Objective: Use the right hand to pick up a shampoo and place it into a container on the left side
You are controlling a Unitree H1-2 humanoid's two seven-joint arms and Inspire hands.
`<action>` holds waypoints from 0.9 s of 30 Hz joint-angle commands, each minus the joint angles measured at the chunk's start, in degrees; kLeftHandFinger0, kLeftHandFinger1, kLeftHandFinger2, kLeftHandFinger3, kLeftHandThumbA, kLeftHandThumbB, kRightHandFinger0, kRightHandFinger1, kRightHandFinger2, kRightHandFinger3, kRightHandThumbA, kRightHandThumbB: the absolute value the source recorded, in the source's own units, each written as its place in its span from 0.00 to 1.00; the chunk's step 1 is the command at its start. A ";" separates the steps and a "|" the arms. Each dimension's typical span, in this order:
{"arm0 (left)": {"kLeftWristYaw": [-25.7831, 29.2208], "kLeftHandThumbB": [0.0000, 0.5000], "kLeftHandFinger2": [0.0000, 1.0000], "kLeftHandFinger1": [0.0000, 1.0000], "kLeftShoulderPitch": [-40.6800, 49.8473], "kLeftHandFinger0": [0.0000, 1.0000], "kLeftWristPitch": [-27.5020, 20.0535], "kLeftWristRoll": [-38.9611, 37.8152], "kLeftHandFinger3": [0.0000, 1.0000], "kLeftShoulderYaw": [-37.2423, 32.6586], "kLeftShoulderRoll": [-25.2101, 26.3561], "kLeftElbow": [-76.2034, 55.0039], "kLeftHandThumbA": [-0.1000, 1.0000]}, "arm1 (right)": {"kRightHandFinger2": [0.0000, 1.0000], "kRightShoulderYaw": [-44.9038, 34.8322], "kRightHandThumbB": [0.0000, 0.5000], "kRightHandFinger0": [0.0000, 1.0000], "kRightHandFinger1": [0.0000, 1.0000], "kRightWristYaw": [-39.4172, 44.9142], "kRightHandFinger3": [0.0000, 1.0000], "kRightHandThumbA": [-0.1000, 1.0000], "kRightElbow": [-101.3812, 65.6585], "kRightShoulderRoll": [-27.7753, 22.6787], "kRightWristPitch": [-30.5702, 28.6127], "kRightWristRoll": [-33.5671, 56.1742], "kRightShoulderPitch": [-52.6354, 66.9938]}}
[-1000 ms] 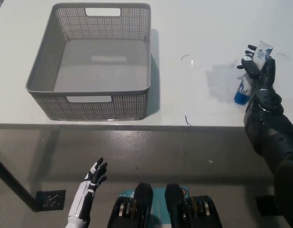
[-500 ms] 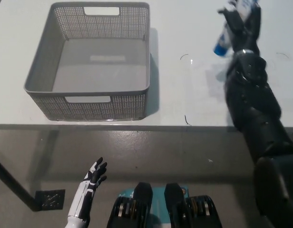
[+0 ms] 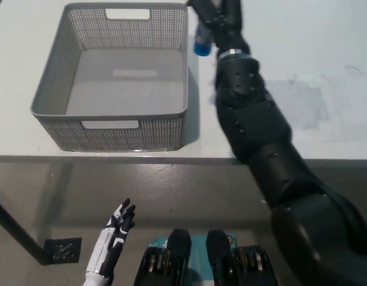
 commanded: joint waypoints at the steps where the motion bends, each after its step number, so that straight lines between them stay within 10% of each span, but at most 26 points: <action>1: -0.60 0.11 1.00 1.00 -0.88 1.00 -1.26 -1.00 1.00 0.05 -0.08 -0.18 0.91 | 0.58 1.73 0.30 0.00 0.18 -2.07 0.51 0.00 1.42 3.41 0.87 -2.89 -6.18; 7: -1.10 0.17 1.00 1.00 -1.31 1.00 -1.93 -0.08 1.00 -0.50 0.49 -0.36 0.94 | 0.76 3.32 0.26 0.00 0.29 -3.74 0.72 0.00 6.77 7.44 -0.20 -4.16 -7.73; 19: -1.13 0.12 1.00 1.00 -2.02 1.00 -1.40 0.37 1.00 -0.67 0.61 -0.99 0.90 | 0.75 5.67 0.28 0.00 0.33 -3.81 0.65 0.00 12.82 9.28 -3.58 -6.23 -5.88; 27: -0.69 0.10 1.00 1.00 -1.88 1.00 -0.45 2.33 1.00 -1.21 0.94 -2.23 0.94 | 0.77 9.56 0.22 0.00 0.35 -6.42 0.81 0.00 16.17 7.02 -2.84 -9.45 -3.51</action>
